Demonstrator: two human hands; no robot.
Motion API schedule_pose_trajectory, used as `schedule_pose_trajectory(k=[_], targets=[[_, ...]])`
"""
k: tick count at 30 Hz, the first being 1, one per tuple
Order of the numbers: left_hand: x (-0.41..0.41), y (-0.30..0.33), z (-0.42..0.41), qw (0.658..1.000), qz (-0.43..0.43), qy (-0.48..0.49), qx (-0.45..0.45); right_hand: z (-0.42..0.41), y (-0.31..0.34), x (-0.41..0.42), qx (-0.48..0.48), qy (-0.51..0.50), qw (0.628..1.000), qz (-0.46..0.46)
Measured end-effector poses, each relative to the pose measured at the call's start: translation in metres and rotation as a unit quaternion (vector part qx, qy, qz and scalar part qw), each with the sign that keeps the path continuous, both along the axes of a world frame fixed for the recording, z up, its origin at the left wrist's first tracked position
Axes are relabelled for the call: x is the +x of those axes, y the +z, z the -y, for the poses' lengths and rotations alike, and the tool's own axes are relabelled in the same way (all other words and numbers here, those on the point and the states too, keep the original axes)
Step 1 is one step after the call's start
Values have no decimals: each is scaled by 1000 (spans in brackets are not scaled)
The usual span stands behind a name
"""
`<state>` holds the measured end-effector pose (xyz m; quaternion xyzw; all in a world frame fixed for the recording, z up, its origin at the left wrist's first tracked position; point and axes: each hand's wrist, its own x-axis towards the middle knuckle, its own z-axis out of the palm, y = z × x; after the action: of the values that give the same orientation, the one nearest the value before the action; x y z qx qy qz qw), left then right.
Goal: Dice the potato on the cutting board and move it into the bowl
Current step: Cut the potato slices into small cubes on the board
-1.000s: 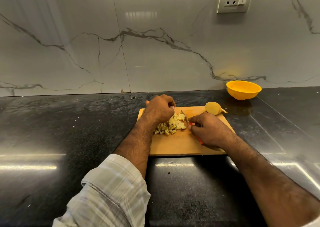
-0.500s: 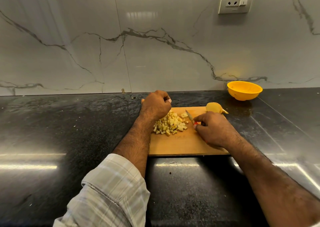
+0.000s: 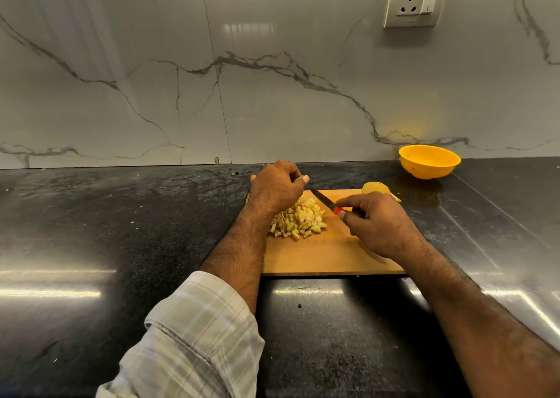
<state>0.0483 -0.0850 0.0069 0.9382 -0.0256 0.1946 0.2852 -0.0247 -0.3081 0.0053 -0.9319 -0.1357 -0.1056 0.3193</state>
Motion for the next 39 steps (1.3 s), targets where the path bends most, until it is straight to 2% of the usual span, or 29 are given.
schedule_pose_trajectory(k=[7, 12, 15, 18, 22, 25, 35, 39], targets=[[0, 2, -3, 1000, 19, 8, 4, 4, -2, 2, 56, -25, 997, 51], [-6, 2, 8, 999, 27, -22, 23, 26, 0, 8, 22, -92, 987, 132], [-19, 2, 37, 991, -3, -88, 103, 45, 1, 10, -2, -147, 976, 161], [-31, -2, 72, 968, -32, -147, 203, 54, 2, 10, -4, -187, 967, 170], [-32, -9, 100, 947, -49, -178, 264, 55, 1, 8, -17, -219, 961, 170], [-28, -9, 105, 943, -75, -187, 264, 57, 2, 8, -11, -228, 956, 181], [-16, -4, 112, 960, -131, -175, 177, 51, 7, 7, 2, -224, 960, 168], [-18, -4, 114, 954, -152, -173, 191, 49, 7, 6, 2, -229, 961, 157]])
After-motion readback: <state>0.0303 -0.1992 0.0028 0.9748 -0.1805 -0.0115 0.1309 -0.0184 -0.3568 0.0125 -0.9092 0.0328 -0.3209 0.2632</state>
